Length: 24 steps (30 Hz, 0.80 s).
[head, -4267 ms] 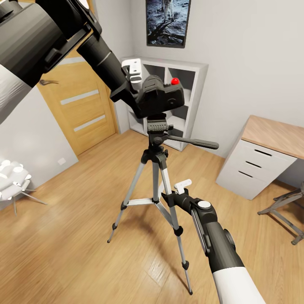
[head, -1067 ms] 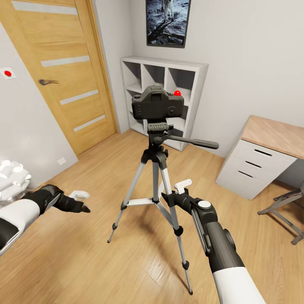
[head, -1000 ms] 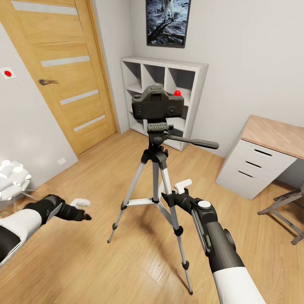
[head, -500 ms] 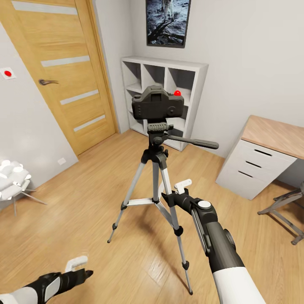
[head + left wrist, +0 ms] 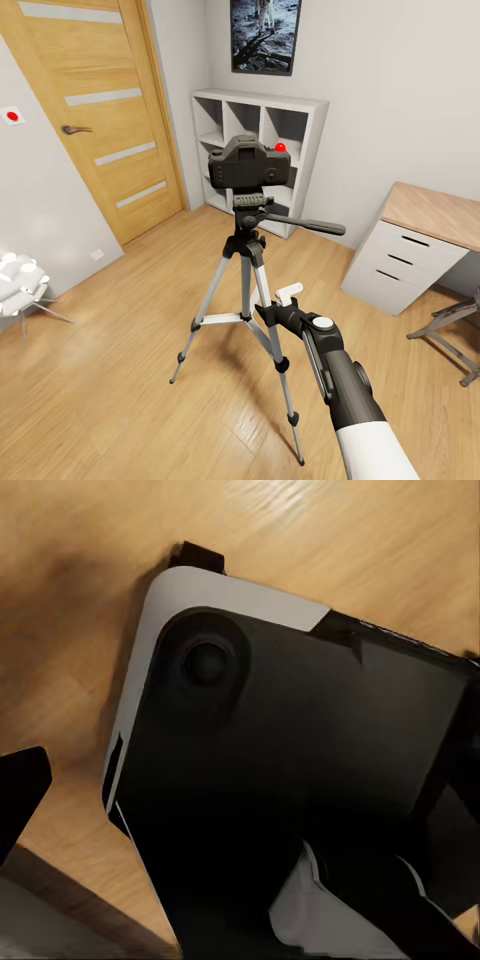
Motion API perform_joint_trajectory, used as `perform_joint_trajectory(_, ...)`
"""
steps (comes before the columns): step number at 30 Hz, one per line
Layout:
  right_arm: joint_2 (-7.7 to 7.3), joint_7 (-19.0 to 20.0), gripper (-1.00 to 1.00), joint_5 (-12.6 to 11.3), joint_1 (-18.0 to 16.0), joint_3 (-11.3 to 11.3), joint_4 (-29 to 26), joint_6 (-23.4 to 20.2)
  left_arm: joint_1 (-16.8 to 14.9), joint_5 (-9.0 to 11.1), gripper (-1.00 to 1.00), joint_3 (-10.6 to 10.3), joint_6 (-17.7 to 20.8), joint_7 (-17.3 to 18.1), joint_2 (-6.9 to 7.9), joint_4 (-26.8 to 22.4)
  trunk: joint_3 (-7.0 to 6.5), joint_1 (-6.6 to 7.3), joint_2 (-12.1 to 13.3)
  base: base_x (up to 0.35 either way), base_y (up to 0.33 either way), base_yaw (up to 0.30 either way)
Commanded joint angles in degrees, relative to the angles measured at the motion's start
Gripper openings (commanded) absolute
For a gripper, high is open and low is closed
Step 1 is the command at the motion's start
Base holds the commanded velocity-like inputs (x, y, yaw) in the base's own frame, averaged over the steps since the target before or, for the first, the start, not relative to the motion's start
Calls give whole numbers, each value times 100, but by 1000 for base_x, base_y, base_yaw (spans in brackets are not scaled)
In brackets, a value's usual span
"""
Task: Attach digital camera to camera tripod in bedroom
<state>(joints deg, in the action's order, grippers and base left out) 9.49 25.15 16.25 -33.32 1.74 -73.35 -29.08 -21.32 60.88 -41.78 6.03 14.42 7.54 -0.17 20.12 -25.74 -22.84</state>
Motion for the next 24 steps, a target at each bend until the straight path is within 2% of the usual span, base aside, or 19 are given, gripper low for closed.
perform_joint_trajectory(1,0,33,-100,457,-4,-21,114,-36,64,67,100,-32,-12,9,-25,-3,10,-4,-8,0,0,0)
perform_joint_trajectory(4,0,33,-100,457,-3,-23,87,-41,237,75,100,-32,-95,-43,-81,-2,10,-4,-8,0,0,0)
perform_joint_trajectory(7,0,34,-100,458,-2,-24,64,-43,389,83,100,-32,-136,-321,-122,4,10,-4,-8,0,0,0)
perform_joint_trajectory(12,0,34,-100,458,-5,-25,56,-49,486,88,100,-32,-149,-1057,-177,5,10,-4,-8,0,0,0)
perform_joint_trajectory(14,0,34,-100,458,-3,-22,57,-50,556,90,100,-32,-154,-1453,-251,2,10,-4,-8,0,0,0)
perform_joint_trajectory(18,0,34,-100,458,-2,-21,54,-53,623,90,100,-32,-157,-1746,-411,5,10,-4,-8,0,0,0)
perform_joint_trajectory(19,0,34,100,458,-1,-20,53,-53,633,90,100,-32,-157,-1793,-448,5,10,-4,-8,0,0,0)
perform_joint_trajectory(22,0,34,100,461,-3,-22,57,-54,660,91,100,-32,-156,-1926,-571,1,10,-4,-8,0,0,0)
perform_joint_trajectory(24,0,34,100,461,-5,-23,62,-54,665,91,100,-32,-156,-1951,-594,0,10,-4,-8,0,0,0)
